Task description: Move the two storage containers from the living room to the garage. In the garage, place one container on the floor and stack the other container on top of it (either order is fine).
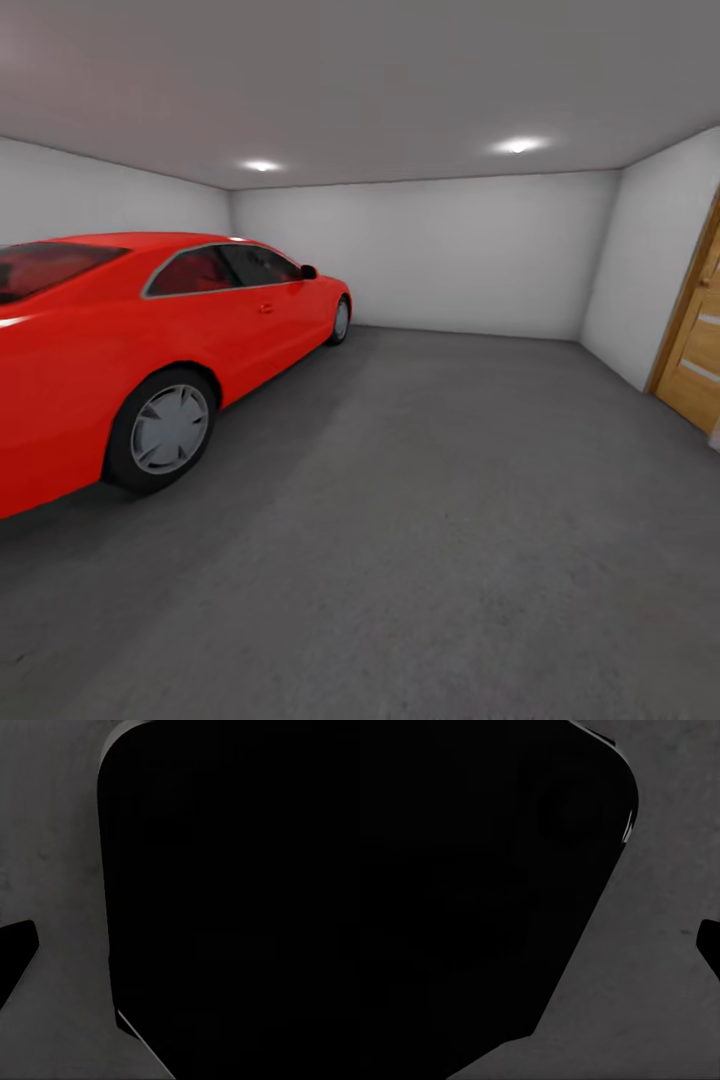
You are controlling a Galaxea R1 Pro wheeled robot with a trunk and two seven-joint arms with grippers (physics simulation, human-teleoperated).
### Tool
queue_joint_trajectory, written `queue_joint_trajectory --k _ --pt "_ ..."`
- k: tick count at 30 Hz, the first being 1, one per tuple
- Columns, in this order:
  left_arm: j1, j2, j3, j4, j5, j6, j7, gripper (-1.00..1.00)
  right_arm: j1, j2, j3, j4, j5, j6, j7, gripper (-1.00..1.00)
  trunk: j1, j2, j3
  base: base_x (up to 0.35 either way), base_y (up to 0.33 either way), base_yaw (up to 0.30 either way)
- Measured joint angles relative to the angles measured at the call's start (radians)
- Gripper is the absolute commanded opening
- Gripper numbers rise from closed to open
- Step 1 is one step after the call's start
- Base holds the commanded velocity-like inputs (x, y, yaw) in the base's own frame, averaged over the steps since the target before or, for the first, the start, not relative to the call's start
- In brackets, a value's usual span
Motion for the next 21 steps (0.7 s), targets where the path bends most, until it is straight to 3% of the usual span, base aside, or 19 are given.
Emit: queue_joint_trajectory --k 21 --pt "0.000 0.000 0.000 0.000 0.000 0.000 0.000 1.00 0.000 -0.003 0.001 0.001 0.000 0.000 0.000 1.00 0.000 0.000 0.002 0.000 0.000 -0.293"
